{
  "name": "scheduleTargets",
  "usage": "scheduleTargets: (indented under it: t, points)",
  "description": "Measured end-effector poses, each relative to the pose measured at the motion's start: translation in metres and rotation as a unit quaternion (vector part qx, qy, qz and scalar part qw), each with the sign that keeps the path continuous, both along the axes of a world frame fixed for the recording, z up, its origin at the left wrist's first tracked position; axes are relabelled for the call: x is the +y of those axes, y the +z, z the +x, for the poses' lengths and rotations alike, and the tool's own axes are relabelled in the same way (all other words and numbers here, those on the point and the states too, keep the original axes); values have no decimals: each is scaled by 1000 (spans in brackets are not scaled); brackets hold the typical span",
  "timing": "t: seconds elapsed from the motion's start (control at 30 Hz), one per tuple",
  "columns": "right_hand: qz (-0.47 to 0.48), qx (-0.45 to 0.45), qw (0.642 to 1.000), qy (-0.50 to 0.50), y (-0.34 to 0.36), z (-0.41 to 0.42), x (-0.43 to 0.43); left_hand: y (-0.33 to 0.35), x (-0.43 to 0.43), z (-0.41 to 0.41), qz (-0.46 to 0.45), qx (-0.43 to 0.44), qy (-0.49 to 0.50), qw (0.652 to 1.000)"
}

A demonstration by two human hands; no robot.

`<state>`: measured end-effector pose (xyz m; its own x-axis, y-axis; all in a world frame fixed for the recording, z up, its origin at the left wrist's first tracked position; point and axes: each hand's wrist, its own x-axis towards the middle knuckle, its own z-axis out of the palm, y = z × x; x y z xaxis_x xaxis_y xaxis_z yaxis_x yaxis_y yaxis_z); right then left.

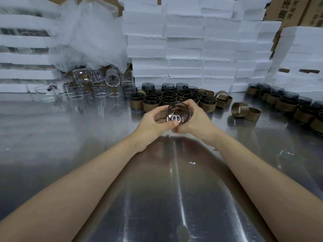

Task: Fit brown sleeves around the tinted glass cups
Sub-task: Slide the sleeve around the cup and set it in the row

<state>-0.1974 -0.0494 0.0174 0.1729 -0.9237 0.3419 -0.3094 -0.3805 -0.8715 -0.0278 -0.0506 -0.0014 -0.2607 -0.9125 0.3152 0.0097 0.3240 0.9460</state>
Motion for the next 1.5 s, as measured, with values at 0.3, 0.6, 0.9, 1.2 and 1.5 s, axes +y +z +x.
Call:
scheduleTargets:
  t: [0.3,0.6,0.9,1.2,1.5]
  points:
    - [-26,10,1000,13,-4,-6,-5,1,-3,1,49,49,-6,998]
    - [177,-251,939,157,2,2,-3,1,-4,2,-44,53,144,987]
    - [354,-361,822,263,6,15,5,5,12,-10,-110,20,25,993]
    - [421,-316,813,250,4,11,8,1,10,-12,-129,-15,34,991]
    - [429,-286,829,214,6,17,9,3,11,-9,-141,6,30,990]
